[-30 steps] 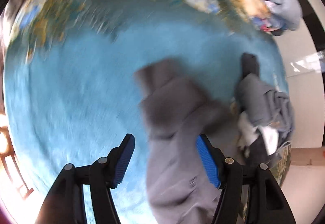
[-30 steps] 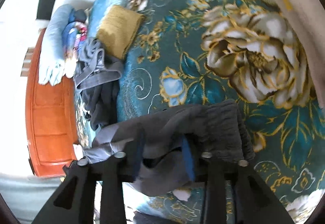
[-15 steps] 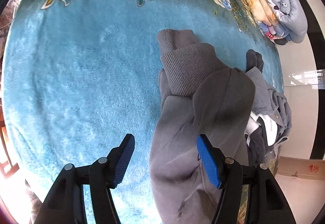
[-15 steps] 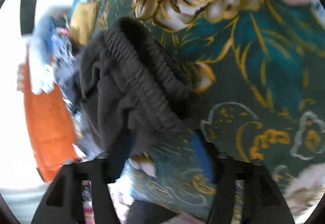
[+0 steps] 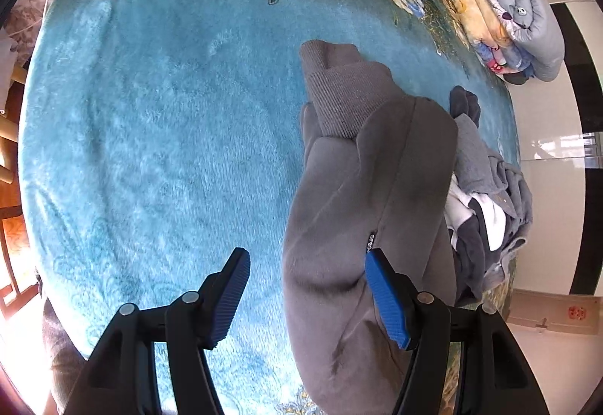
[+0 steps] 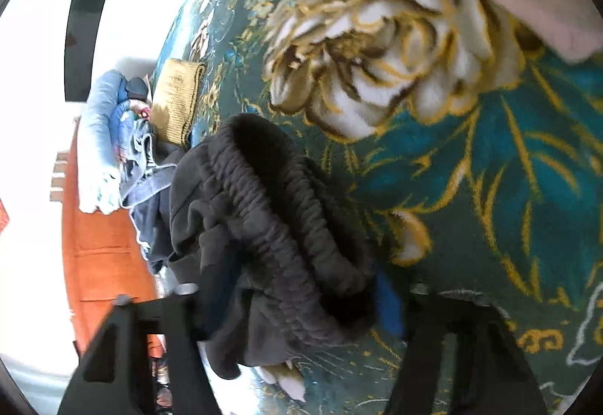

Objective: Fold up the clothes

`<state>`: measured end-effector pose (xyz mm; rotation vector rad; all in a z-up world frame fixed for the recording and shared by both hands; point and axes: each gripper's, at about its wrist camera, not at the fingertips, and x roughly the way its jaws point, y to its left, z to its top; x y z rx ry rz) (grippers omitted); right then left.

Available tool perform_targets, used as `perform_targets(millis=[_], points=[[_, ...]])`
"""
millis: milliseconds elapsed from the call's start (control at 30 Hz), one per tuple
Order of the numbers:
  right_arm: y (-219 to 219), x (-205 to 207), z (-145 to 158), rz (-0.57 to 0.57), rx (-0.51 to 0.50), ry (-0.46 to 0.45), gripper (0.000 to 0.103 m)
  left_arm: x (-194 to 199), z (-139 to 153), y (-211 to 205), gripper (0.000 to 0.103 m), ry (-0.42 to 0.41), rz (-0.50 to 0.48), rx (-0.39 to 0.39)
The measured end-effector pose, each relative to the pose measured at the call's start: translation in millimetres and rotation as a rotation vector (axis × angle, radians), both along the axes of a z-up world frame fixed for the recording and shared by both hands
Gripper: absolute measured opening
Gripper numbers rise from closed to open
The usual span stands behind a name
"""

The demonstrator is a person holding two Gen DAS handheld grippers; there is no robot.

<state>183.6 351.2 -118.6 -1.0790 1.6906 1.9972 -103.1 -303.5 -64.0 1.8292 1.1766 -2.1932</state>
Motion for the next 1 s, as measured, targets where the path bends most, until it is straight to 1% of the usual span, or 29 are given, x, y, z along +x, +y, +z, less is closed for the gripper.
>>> perform_targets(millis=[33, 67, 100, 133, 200, 267, 333, 400, 500, 567, 600, 667, 700, 733, 767, 867, 933, 1000], points=[[1.5, 1.0, 3.4, 0.000, 0.002, -0.003, 0.040, 1.0, 1.4, -0.9, 0.068, 0.002, -0.001, -0.002], [3.0, 1.8, 7.8, 0.005, 0.004, -0.005, 0.032, 1.8, 2.6, -1.2, 0.068, 0.003, 0.000, -0.005], [3.4, 1.8, 13.8, 0.016, 0.009, -0.002, 0.030, 2.7, 3.8, -1.6, 0.068, 0.004, 0.000, -0.008], [2.5, 0.5, 21.1, 0.031, 0.018, 0.005, 0.026, 3.9, 5.1, -2.4, 0.068, 0.006, 0.000, -0.009], [2.8, -3.3, 38.0, 0.061, 0.032, 0.014, 0.024, 7.2, 8.2, -5.2, 0.068, 0.009, -0.001, -0.011], [7.5, -0.9, 55.6, 0.067, 0.034, 0.034, 0.023, 9.2, 11.4, -8.1, 0.068, 0.019, -0.006, -0.014], [12.3, 3.7, 73.5, 0.070, 0.053, 0.044, 0.023, 10.2, 11.7, -10.6, 0.068, 0.025, -0.011, -0.018], [23.1, 16.5, 81.3, 0.056, 0.091, 0.004, 0.023, 9.2, 6.6, -10.5, 0.068, 0.018, -0.010, -0.016], [31.2, 31.6, 70.8, 0.034, 0.101, -0.089, 0.023, 6.5, -2.2, -5.1, 0.068, 0.001, -0.017, -0.014], [27.5, 33.1, 59.6, 0.029, 0.084, -0.129, 0.024, 3.9, -7.8, 2.2, 0.068, -0.009, -0.029, -0.013], [26.1, 31.5, 59.2, 0.029, 0.089, -0.141, 0.024, 2.6, -9.0, 5.8, 0.068, -0.008, -0.037, -0.013], [26.3, 26.0, 65.8, 0.049, 0.107, -0.148, 0.029, -2.4, -9.8, 10.8, 0.068, 0.001, -0.044, -0.016], [26.4, 23.2, 69.0, 0.059, 0.115, -0.152, 0.029, -4.7, -9.4, 11.0, 0.068, 0.007, -0.039, -0.015], [26.5, 20.8, 74.0, 0.071, 0.129, -0.158, 0.031, -7.5, -8.8, 10.6, 0.068, 0.015, -0.032, -0.013], [26.1, 19.2, 83.5, 0.086, 0.163, -0.173, 0.034, -10.4, -8.1, 9.8, 0.068, 0.024, -0.024, -0.010], [22.8, 15.8, 121.3, 0.123, 0.326, -0.202, 0.042, -20.3, -6.2, 6.3, 0.066, 0.054, -0.008, -0.002], [17.6, 8.5, 145.5, 0.146, 0.431, -0.197, 0.044, -28.7, -7.6, 4.4, 0.066, 0.056, -0.003, -0.006], [7.2, -8.1, 157.0, 0.203, 0.465, -0.164, 0.048, -36.7, -11.4, 2.4, 0.066, 0.058, 0.010, 0.009]])
